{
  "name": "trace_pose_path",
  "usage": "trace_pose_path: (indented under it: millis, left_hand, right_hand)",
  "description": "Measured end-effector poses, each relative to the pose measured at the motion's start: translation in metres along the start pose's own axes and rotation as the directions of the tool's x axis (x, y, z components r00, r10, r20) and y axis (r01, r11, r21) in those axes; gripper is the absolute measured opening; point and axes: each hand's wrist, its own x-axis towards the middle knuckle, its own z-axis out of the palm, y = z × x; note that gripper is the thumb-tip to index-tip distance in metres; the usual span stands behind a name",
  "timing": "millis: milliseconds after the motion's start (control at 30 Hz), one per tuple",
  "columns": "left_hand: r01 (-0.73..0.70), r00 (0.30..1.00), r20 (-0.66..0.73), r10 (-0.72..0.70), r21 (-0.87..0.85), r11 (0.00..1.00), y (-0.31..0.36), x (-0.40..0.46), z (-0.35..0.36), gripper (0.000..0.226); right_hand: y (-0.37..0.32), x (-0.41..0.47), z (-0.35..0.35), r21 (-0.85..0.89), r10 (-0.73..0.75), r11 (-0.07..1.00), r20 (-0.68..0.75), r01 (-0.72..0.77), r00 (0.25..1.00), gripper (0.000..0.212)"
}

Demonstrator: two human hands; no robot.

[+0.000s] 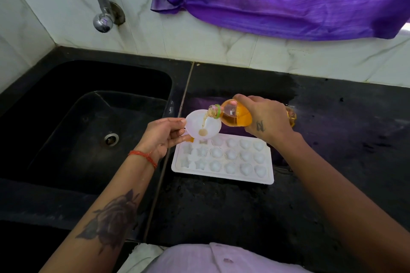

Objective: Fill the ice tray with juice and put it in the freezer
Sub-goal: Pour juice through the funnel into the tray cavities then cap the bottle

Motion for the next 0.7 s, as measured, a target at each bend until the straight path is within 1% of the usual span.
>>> trace_pose_path:
  millis: [233, 533, 700]
  left_hand:
    - [0.011, 1.0, -0.009, -0.011, 0.008, 1.0, -0.0013, 0.0025, -0.0023, 0.007]
    - [0.017, 1.0, -0.007, -0.017, -0.004, 1.0, -0.0017, 0.0031, -0.0025, 0.007]
    - [0.011, 1.0, -0.014, -0.011, -0.008, 1.0, 0.0001, 0.0017, -0.001, 0.007]
  right_hand:
    - [-0.0004, 0.0011, 0.002, 0.014, 0.005, 1.0, 0.011, -0.005, 1.0, 0.073]
    - [-0.001, 0.0, 0.0014, -0.017, 0.002, 1.0, 0.02, -0.001, 1.0, 0.072]
    - [-0.0011, -0.0006, -0.0031, 0.015, 0.022, 1.0, 0.027, -0.022, 0.999, 0.071]
